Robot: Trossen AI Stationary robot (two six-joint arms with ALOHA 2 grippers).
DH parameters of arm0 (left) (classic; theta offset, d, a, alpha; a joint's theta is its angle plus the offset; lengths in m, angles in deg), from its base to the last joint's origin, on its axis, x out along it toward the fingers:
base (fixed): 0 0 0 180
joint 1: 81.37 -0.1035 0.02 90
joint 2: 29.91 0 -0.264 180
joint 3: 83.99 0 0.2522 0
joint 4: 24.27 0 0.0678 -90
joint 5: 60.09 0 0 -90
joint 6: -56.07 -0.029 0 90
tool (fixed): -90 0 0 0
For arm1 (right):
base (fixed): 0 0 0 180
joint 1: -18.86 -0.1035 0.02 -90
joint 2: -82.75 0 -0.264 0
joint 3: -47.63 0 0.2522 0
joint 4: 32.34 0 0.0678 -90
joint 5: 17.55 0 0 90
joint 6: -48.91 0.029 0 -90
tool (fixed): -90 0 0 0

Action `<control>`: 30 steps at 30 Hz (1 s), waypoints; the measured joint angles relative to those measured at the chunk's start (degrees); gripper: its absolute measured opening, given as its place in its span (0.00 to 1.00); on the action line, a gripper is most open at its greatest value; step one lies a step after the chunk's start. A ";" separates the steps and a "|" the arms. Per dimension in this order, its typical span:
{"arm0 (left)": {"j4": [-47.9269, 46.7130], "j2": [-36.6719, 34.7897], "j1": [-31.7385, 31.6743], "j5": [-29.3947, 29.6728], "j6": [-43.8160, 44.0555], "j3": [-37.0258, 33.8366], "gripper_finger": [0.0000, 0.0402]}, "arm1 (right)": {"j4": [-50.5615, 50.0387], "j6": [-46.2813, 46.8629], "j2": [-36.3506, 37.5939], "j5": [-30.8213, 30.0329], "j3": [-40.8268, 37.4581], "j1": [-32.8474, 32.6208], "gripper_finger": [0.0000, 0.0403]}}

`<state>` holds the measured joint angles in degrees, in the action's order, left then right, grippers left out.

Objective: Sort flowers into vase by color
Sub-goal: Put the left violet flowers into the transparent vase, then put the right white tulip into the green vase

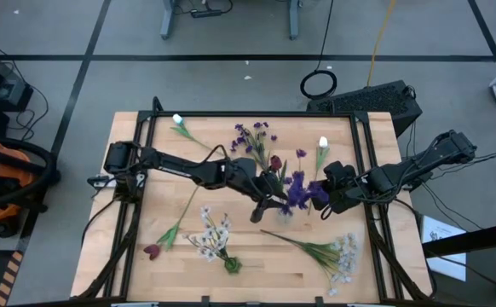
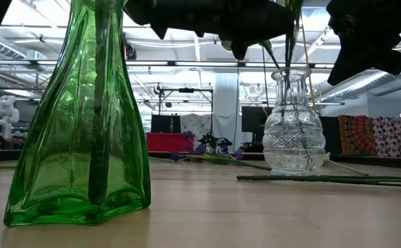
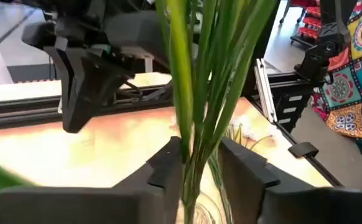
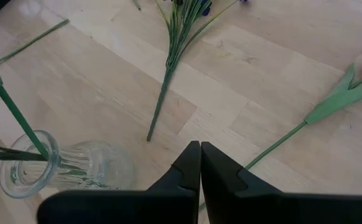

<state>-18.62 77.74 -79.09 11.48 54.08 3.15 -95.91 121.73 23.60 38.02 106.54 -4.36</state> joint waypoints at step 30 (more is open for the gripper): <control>-19.24 -34.10 -9.98 0.86 6.75 -23.24 0.36 | -9.50 20.19 2.19 -2.58 0.00 10.42 0.00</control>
<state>-37.86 43.64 -89.06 12.34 60.83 -20.08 -105.42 141.92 25.78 35.43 106.54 6.06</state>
